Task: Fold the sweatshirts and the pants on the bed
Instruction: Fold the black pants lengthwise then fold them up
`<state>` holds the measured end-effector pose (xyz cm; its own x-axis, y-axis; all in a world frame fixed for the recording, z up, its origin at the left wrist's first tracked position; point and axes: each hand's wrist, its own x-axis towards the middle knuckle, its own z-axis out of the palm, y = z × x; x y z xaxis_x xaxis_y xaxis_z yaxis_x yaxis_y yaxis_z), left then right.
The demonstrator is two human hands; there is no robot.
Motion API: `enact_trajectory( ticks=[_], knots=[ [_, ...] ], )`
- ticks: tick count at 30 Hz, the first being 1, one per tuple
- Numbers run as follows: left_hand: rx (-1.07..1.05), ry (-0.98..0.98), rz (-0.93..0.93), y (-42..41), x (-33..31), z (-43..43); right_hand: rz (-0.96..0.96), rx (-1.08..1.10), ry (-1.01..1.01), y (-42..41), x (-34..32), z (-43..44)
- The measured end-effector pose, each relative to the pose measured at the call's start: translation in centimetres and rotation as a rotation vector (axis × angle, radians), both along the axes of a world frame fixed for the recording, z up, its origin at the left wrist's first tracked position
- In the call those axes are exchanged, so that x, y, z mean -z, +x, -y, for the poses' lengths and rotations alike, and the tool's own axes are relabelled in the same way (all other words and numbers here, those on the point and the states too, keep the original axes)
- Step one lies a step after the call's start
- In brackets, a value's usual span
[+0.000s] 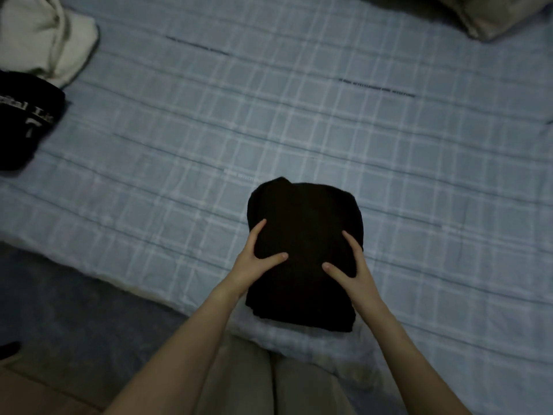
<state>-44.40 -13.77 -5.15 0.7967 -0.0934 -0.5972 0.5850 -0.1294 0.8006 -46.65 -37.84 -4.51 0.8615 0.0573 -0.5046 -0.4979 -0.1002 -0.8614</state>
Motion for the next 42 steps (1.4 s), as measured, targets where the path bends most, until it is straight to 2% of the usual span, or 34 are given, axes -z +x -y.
enact_trajectory(
  ticks=[3,8,12,16,22,29,33,42],
  knots=[
    [-0.047,-0.002,0.043,-1.4,-4.3,0.0,0.045,0.037,0.025,-0.8,-4.7,-0.4],
    [-0.119,0.031,0.253,-2.6,-13.4,-0.6,0.190,0.034,0.043,-1.6,-13.7,-1.0],
    [-0.120,0.072,0.411,-2.8,-20.5,-2.2,0.314,-0.035,0.052,-1.0,-20.4,-2.4],
    [-0.199,0.143,0.510,-4.1,-24.3,-4.9,0.423,-0.147,0.043,0.0,-24.3,-4.7],
    [-0.429,0.266,0.500,-8.7,-26.2,-10.4,0.474,-0.308,0.130,0.6,-25.6,-11.3],
    [-0.643,0.349,0.417,-15.1,-26.8,-19.7,0.417,-0.497,0.211,-1.2,-24.4,-23.1],
    [-0.689,0.403,0.407,-18.1,-26.4,-26.4,0.380,-0.522,0.222,-3.4,-23.4,-30.4],
    [-0.645,0.445,0.371,-21.9,-26.4,-43.7,0.381,-0.479,0.219,-8.9,-22.9,-46.9]
  ],
)
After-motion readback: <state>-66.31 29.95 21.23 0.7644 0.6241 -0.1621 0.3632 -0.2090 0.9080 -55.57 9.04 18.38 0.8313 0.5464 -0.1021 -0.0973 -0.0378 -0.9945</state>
